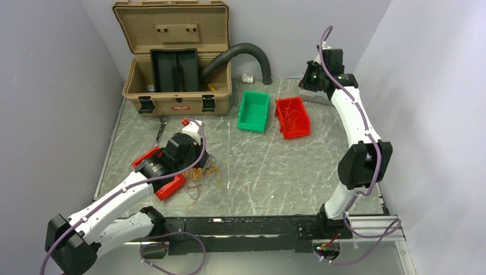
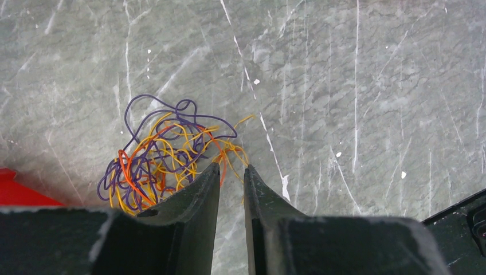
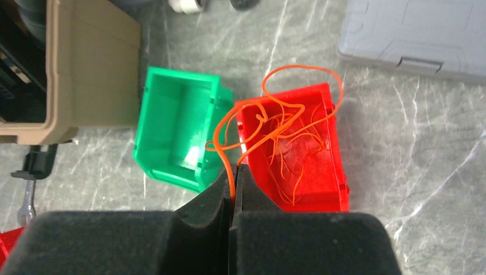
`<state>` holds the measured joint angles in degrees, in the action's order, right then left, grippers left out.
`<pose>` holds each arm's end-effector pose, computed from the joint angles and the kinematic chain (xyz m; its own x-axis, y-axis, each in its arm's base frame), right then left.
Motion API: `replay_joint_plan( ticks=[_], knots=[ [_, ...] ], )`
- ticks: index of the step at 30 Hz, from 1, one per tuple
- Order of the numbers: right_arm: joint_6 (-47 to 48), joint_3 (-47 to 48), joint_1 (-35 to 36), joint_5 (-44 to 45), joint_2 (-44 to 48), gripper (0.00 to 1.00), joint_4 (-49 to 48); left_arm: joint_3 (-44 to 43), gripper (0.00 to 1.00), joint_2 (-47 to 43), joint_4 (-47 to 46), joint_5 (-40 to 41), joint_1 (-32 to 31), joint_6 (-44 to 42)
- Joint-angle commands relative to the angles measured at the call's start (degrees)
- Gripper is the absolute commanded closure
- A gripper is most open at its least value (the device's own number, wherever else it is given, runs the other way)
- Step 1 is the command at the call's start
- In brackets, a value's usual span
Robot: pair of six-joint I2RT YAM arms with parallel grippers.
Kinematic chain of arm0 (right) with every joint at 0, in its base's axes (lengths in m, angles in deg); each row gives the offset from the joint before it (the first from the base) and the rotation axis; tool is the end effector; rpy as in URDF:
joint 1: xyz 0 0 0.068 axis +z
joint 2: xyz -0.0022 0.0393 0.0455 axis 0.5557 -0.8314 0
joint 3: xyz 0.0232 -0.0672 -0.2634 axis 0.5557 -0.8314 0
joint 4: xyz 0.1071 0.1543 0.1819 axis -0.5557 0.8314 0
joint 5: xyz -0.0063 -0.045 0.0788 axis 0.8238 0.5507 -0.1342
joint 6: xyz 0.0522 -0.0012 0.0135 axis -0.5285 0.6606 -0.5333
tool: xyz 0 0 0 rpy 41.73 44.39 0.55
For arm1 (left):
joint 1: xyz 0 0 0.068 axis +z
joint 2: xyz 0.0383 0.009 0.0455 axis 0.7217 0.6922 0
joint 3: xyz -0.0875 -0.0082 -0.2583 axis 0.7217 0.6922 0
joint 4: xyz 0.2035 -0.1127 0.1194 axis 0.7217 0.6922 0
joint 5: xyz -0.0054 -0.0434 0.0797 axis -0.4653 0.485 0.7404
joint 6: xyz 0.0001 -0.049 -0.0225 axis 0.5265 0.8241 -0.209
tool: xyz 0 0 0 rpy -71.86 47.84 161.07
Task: Untangle the cables
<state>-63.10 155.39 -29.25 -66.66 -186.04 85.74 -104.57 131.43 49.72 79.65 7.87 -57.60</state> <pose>0.3975 0.0370 0.3797 -0.5954 0.2334 -0.7688 -0.0430 0.9463 0.3205 0.1637 -0.1233 0.2699 -0.6181 -0.0230 -0.7857 0.3025 0.9157 -0.2647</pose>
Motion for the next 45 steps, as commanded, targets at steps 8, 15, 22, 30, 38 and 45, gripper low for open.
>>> replay_joint_plan(
  ticks=[8, 15, 22, 30, 38, 45],
  knots=[
    [-1.66, -12.66, -0.20, -2.34, 3.86, 1.00, -8.34, 1.60, 0.73, -1.35, -0.86, 0.76, 0.22, 2.54],
    [-2.89, -21.36, 0.39, -3.35, 3.15, 1.00, -11.60, 1.79, 0.73, -0.95, -1.11, 0.54, 0.20, 3.08],
    [-3.64, -18.75, 0.51, 1.83, -4.91, 1.00, -9.17, 0.93, 0.74, -0.35, 0.13, 0.83, 0.25, 3.35],
    [-2.21, -8.71, 1.31, 17.46, -17.34, 1.00, -1.98, 1.31, 0.73, -1.68, 0.70, 1.79, 0.21, 3.26],
    [-0.95, -8.82, 3.47, 18.26, -18.21, 0.79, -1.55, 0.88, 0.73, 0.04, 0.51, 1.46, 0.24, 3.26],
    [0.48, -10.47, 3.58, 18.79, -8.10, 0.49, -1.82, 0.19, 0.73, 0.23, 0.72, 1.53, 0.18, 2.91]
  ],
)
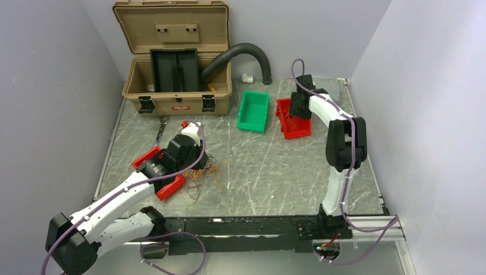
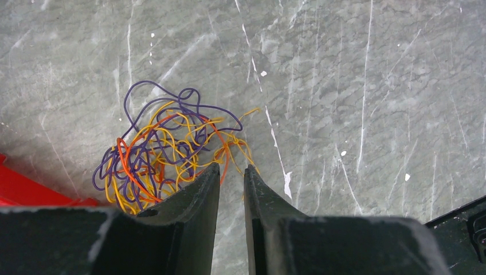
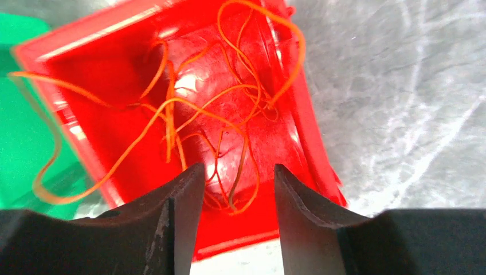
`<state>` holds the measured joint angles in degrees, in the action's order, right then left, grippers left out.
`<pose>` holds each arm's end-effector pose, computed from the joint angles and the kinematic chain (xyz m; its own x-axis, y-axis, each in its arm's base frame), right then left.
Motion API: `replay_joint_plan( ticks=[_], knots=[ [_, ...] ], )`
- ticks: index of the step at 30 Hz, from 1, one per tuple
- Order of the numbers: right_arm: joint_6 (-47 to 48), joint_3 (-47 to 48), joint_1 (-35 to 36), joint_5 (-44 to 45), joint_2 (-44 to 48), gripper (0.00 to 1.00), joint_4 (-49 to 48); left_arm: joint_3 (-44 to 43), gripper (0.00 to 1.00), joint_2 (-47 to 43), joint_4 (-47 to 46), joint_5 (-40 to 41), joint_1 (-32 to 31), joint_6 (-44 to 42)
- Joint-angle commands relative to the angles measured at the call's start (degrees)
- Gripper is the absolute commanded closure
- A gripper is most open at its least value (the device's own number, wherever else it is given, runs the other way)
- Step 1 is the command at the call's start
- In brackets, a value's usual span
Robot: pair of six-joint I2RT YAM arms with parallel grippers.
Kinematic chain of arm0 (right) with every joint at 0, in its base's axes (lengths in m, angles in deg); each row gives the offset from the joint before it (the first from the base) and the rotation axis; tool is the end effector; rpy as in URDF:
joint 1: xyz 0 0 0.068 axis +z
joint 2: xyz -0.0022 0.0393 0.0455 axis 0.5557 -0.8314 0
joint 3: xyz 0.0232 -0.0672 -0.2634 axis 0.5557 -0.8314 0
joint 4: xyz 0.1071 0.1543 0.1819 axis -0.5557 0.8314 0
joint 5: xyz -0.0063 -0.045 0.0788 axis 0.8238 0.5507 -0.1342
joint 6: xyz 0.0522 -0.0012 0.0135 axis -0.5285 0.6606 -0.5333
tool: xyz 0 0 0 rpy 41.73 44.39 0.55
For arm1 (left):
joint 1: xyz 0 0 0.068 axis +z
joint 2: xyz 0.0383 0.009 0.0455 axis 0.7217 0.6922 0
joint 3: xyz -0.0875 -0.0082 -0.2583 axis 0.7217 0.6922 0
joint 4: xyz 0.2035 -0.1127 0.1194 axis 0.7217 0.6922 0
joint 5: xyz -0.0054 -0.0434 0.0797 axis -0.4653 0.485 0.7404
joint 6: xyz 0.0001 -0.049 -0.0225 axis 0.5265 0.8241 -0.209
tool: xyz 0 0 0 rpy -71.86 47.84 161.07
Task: Untangle the cables
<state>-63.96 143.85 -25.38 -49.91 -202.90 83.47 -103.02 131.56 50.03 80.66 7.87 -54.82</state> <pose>0.4353 0.0594 0.1979 -0.8437 0.1738 -0.5079 0.1790 0.9831 0.0390 0.1628 -0.1217 0.2598 -0.6472 -0.0539 -0.7604 0.2528 0.9258 -0.2809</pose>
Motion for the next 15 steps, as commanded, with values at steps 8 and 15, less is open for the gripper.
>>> replay_joint_plan(
  ticks=[8, 15],
  knots=[
    [6.97, 0.38, 1.76, -1.12, 15.17, 0.36, -1.59, -1.43, 0.73, 0.30, 0.08, -0.02, 0.20, 0.13],
    [21.30, 5.67, 9.97, -1.16, 9.50, 0.35, -0.33, -1.76, 0.72, 0.38, 0.28, 0.05, 0.24, -0.21]
  ],
)
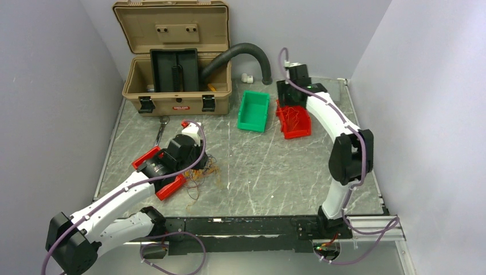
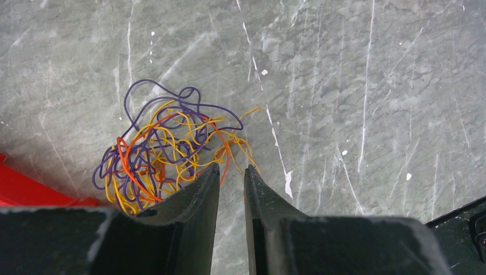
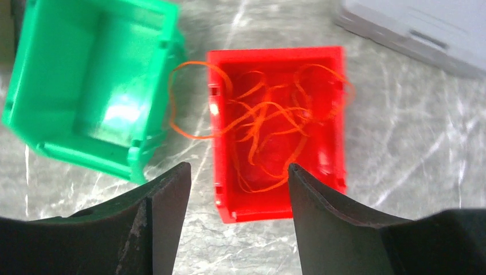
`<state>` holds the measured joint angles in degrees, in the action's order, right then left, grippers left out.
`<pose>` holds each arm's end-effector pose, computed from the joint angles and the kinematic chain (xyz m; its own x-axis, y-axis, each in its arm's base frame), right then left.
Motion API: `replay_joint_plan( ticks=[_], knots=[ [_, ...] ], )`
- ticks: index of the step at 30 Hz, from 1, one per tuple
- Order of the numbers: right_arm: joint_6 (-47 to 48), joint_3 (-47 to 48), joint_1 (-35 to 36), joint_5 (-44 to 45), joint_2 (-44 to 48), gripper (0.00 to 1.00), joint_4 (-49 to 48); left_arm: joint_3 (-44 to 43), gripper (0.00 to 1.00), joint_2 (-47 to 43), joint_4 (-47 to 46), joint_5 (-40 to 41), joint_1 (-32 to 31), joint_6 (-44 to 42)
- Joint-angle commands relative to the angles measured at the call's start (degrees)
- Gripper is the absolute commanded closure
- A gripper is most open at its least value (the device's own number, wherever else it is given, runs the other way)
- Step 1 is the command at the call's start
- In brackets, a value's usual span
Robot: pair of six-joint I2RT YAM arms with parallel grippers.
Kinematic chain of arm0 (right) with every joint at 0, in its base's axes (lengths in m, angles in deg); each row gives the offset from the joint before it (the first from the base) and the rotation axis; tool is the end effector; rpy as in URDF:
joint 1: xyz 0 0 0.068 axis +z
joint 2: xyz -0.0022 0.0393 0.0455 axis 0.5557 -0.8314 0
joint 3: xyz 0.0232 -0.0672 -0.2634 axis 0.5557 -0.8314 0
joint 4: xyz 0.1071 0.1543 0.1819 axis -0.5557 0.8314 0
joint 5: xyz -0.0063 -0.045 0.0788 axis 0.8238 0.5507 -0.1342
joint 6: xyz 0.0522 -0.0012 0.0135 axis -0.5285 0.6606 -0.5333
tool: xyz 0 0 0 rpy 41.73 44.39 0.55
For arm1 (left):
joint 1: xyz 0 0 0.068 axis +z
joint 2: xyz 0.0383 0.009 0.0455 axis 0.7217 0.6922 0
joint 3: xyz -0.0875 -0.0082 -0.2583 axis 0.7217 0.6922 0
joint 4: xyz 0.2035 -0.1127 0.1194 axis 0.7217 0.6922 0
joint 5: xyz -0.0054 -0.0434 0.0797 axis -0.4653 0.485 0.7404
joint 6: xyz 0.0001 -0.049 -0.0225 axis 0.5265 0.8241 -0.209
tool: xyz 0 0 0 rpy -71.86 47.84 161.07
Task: Untangle the cables
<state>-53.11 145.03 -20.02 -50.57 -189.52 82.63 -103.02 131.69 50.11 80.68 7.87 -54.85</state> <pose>0.4004 0.0935 0.3005 -0.6977 -0.0557 -0.7142 -0.0754 0.9971 -0.0041 0.1630 -0.1219 0.2592 -0.6492 -0.0518 -0.7589 0.2521 0.9266 -0.2789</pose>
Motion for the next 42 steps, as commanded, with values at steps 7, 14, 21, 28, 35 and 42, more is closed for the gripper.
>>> replay_joint_plan(
  ticks=[7, 14, 21, 28, 35, 42],
  knots=[
    [25.07, 8.29, 10.67, 6.66, -11.34, 0.31, -0.63, -2.92, 0.72, 0.07, 1.03, -0.33, 0.18, -0.93],
    [33.11, 8.76, 12.60, 13.43, -15.80, 0.33, -2.49, -4.53, 0.72, 1.14, 1.63, 0.27, 0.22, -2.07],
    [34.02, 6.36, 12.94, 12.86, -13.96, 0.36, -5.60, -5.90, 0.72, 2.60, 1.95, 0.32, 0.22, -2.70],
    [29.61, 5.34, 11.69, 3.41, -7.32, 0.35, -7.59, -5.78, 0.72, 3.09, 1.66, 0.33, 0.33, -2.64],
    [18.81, 6.45, 7.08, -0.35, -4.34, 0.36, -6.81, -4.72, 0.71, 2.13, 1.53, 0.64, 0.29, -2.48],
    [12.98, 8.53, 1.89, -1.57, -5.70, 0.42, -2.43, -4.26, 0.71, 1.86, 1.44, 0.17, 0.27, -2.06]
  ],
)
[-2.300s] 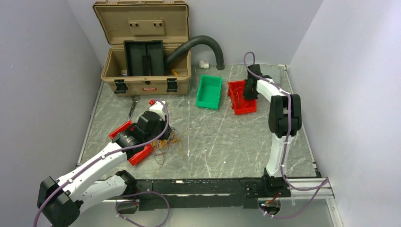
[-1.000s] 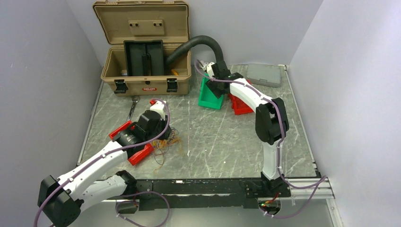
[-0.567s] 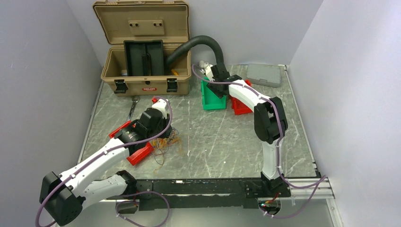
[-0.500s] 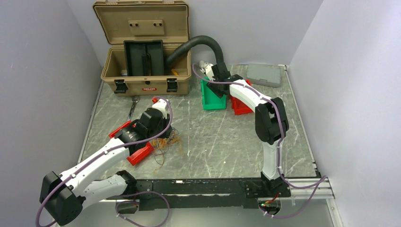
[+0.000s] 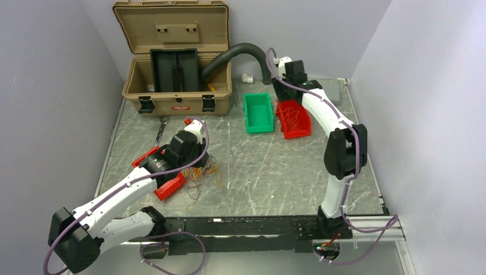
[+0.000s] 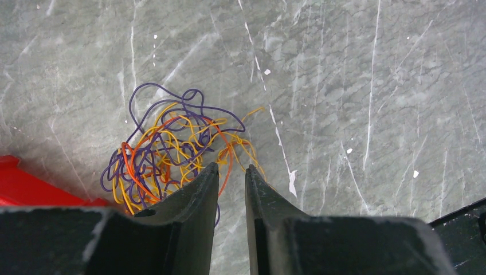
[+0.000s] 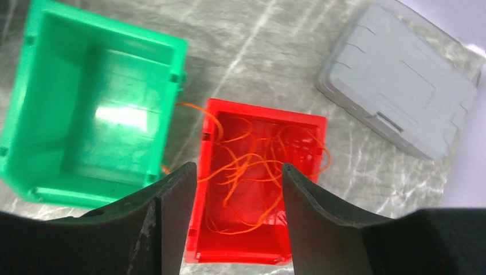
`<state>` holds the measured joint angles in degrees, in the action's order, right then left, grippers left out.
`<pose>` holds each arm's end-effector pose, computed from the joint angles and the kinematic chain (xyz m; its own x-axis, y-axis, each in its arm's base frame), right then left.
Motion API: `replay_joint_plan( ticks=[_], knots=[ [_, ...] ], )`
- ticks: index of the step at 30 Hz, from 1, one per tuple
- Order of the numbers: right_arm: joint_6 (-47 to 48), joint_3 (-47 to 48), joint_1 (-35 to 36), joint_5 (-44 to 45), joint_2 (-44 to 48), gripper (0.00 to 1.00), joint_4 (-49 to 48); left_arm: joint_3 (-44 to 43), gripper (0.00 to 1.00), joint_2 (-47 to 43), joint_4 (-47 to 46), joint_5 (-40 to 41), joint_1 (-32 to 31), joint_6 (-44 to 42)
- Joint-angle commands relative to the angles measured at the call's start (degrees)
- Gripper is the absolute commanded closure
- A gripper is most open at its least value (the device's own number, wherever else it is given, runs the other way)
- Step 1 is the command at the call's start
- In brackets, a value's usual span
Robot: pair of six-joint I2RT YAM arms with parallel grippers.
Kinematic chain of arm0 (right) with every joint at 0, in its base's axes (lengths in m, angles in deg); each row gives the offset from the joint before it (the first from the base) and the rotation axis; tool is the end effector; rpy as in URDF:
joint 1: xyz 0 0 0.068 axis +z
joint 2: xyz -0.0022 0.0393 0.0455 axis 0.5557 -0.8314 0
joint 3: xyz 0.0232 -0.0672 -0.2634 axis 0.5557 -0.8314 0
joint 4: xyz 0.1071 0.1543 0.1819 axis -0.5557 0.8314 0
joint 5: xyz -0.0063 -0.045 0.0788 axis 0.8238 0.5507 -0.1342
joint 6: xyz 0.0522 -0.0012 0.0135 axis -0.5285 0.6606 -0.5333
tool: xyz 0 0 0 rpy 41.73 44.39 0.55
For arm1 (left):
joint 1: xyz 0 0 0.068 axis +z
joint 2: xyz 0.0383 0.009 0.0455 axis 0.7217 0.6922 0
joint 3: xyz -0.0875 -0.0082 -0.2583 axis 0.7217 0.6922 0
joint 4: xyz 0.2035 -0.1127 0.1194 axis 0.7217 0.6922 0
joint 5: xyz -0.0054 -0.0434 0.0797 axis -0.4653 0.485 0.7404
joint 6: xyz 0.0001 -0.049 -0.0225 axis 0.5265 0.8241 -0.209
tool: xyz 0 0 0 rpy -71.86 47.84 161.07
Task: Untangle the cables
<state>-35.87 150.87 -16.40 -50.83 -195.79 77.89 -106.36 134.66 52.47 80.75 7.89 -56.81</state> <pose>0.4254 0.1286 0.2964 -0.5694 -0.3727 -0.7327 -0.3251 0.9207 -0.2158 0.1700 -0.1273 0.2657 -0.6605 -0.0041 -0.7508 0.2664 0.9337 -0.2394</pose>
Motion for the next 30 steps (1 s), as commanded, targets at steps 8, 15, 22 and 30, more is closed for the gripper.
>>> replay_joint_plan(
  ticks=[8, 15, 22, 30],
  knots=[
    [3.42, -1.79, 2.17, 8.01, -1.36, 0.43, 1.44, -1.44, 0.71, -0.39, -1.31, -0.47, 0.29, 0.10],
    [6.12, -2.44, 5.00, 11.68, -3.67, 0.41, 0.86, -1.89, 0.71, -0.26, -0.82, 0.00, 0.29, -0.25],
    [8.82, -3.26, 6.03, 15.20, -4.94, 0.41, 0.57, -1.78, 0.71, 0.08, -1.05, -0.02, 0.25, -0.17],
    [10.44, -3.74, 7.27, 13.21, -6.16, 0.41, 0.19, -2.30, 0.71, 0.54, -0.97, 0.09, 0.30, -0.43]
  ],
)
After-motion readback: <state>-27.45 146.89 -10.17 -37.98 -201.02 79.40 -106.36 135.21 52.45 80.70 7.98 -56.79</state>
